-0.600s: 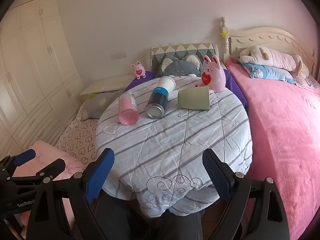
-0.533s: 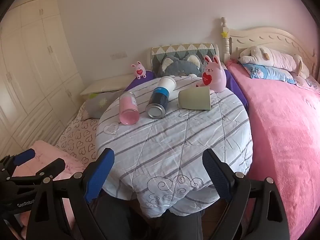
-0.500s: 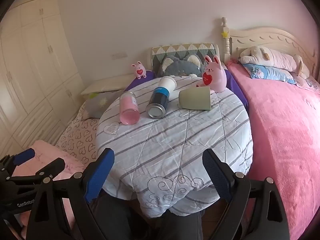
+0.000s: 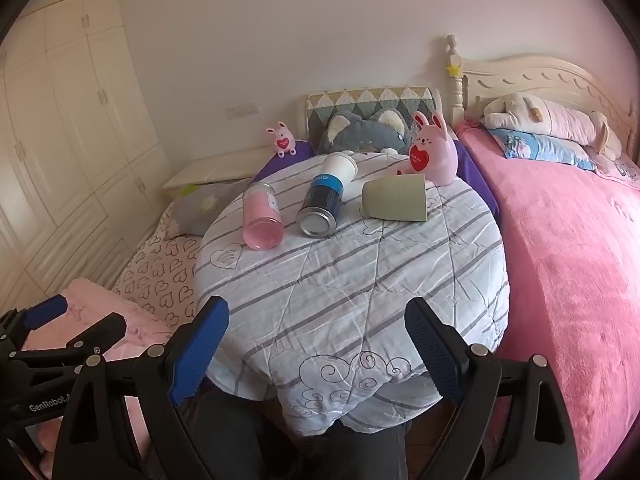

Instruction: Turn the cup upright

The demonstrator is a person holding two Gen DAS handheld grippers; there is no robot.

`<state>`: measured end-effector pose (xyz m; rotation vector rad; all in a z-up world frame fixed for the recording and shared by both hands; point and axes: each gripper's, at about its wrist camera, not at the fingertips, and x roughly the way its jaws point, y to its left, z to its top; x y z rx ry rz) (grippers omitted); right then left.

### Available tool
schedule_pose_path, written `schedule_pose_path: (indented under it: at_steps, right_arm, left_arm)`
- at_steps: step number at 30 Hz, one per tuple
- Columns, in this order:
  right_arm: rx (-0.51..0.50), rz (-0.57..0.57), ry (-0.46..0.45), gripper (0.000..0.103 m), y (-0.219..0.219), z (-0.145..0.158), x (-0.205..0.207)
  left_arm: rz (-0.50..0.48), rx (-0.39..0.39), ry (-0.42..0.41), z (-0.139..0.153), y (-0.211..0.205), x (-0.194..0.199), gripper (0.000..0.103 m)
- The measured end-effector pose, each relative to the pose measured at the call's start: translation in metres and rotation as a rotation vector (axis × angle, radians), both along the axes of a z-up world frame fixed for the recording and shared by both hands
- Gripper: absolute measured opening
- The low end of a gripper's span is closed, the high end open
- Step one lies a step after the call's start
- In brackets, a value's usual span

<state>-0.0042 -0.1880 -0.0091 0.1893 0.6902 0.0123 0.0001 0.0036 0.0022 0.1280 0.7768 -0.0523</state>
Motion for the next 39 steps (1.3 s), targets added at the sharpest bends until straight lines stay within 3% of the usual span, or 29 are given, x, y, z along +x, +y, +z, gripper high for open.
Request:
schedule_pose_path:
  at_steps: [18,24,31,39]
  right_arm:
    - [-0.006,0.006,0.001,0.091,0.001,-0.001,0.003]
    - [-0.010,0.036,0.017,0.091,0.006,0.001,0.028]
    - [-0.009,0.051,0.049,0.091,0.006,-0.007,0.075]
    - [0.019,0.050,0.124,0.091,0.001,-0.028,0.170]
  left_arm:
    - [0.015,-0.001,0.001,0.005,0.011,0.013,0.103]
    - [0.027,0.003,0.004,0.002,0.012,0.031,0.103]
    - [0.057,0.001,0.029,-0.010,0.016,0.084,0.103]
    - [0.085,0.009,0.062,-0.033,0.017,0.174,0.103]
